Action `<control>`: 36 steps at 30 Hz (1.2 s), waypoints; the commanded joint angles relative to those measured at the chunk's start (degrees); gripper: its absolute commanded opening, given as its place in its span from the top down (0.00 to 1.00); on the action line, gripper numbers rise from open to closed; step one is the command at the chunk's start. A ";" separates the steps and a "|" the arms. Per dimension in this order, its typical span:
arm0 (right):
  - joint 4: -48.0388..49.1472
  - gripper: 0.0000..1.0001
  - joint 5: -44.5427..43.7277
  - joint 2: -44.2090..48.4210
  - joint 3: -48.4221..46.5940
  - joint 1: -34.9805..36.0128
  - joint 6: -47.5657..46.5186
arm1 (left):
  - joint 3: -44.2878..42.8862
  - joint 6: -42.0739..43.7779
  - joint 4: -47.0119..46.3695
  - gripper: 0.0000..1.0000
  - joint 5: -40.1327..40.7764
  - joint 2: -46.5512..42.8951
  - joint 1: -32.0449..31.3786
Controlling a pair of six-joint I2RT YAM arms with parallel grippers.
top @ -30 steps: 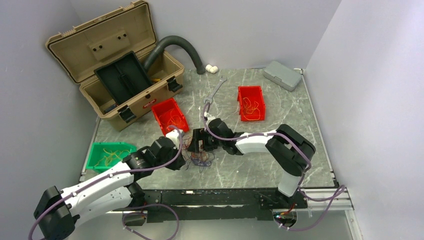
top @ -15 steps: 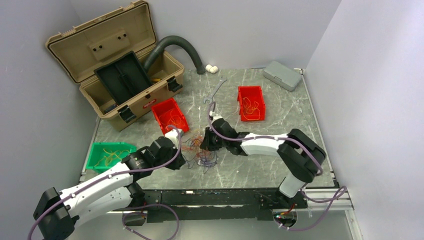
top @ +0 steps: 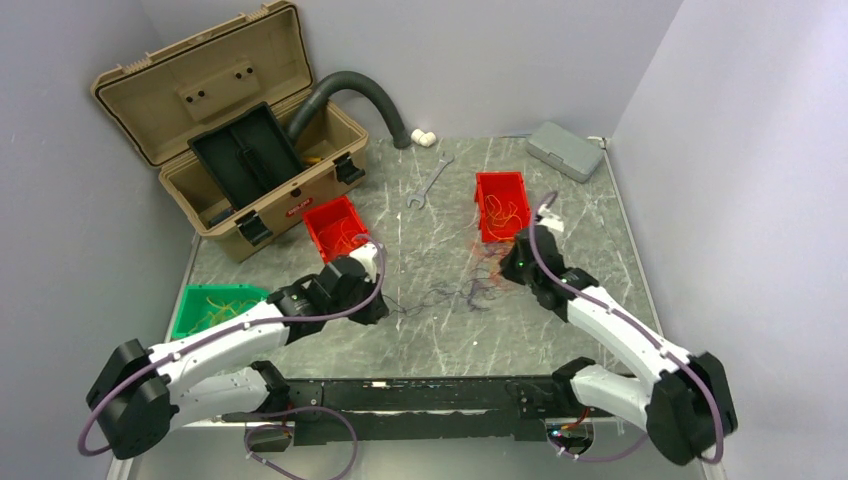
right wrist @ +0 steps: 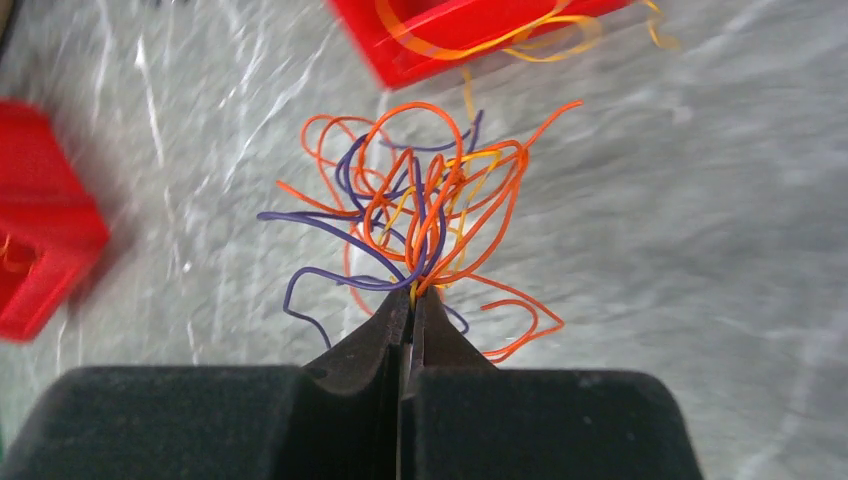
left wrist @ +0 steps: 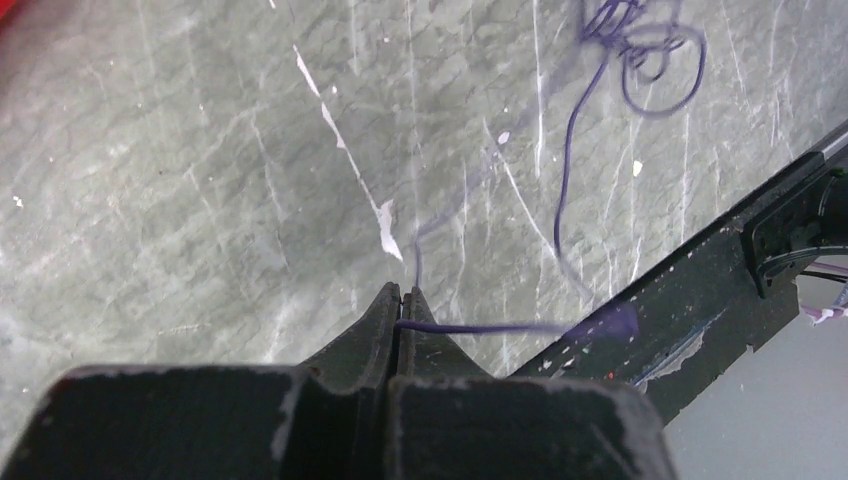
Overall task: Untangle the cables
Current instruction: Untie the cable.
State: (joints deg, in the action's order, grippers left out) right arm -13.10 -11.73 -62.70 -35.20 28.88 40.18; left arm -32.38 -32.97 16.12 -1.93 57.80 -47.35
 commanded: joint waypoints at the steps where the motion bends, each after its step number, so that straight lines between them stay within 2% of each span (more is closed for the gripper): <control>1: -8.12 1.00 -7.36 5.96 0.35 -4.34 -0.25 | -4.45 1.03 -1.93 1.00 0.61 3.46 -0.13; 2: -9.85 1.00 -9.03 6.02 -0.27 -4.84 -0.06 | -5.02 0.74 -0.97 1.00 1.47 3.87 0.10; 6: -15.60 1.00 -14.55 3.96 -2.38 -5.64 2.67 | -8.69 -3.31 11.66 1.00 17.32 4.55 1.39; 8: -17.04 1.00 -15.49 2.63 -2.85 -5.80 3.84 | -9.56 -4.32 15.16 1.00 21.04 4.04 2.48; 10: -16.55 1.00 -14.00 2.05 -2.70 -5.77 3.38 | -9.40 -3.24 14.82 1.00 20.60 2.70 3.22; 12: -15.34 1.00 -12.03 2.78 -2.28 -5.76 2.42 | -8.54 -0.41 11.33 1.00 16.55 1.06 3.29; 14: -12.84 1.00 -7.45 4.27 -1.71 -5.77 -1.41 | -7.81 2.58 8.07 1.00 11.51 -0.10 3.29; 17: -11.74 1.00 -1.17 6.66 -1.58 -5.81 -4.04 | -9.09 3.43 7.99 1.00 9.78 -0.58 3.32; 21: -9.40 1.00 12.18 9.11 -0.90 -5.49 -8.55 | -15.41 4.55 14.01 1.00 14.45 0.19 3.40; 25: -8.83 1.00 19.06 10.30 -0.49 -3.75 -9.56 | -22.77 3.03 24.27 1.00 20.19 2.33 5.41; 28: -9.53 1.00 17.02 11.50 -0.25 -2.96 -9.89 | -27.16 3.11 27.88 1.00 21.28 3.69 6.74; 32: -11.47 1.00 12.58 12.85 -0.76 -2.96 -8.93 | -30.74 4.96 25.80 1.00 20.80 4.49 6.86; 36: -19.54 1.00 -1.79 14.64 -2.49 -3.01 -2.75 | -32.82 7.04 18.55 1.00 12.20 5.83 6.87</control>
State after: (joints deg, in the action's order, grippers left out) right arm -25.91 -0.67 -50.26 -35.51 25.89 32.47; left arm -61.78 -28.58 40.21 16.51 62.46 -40.56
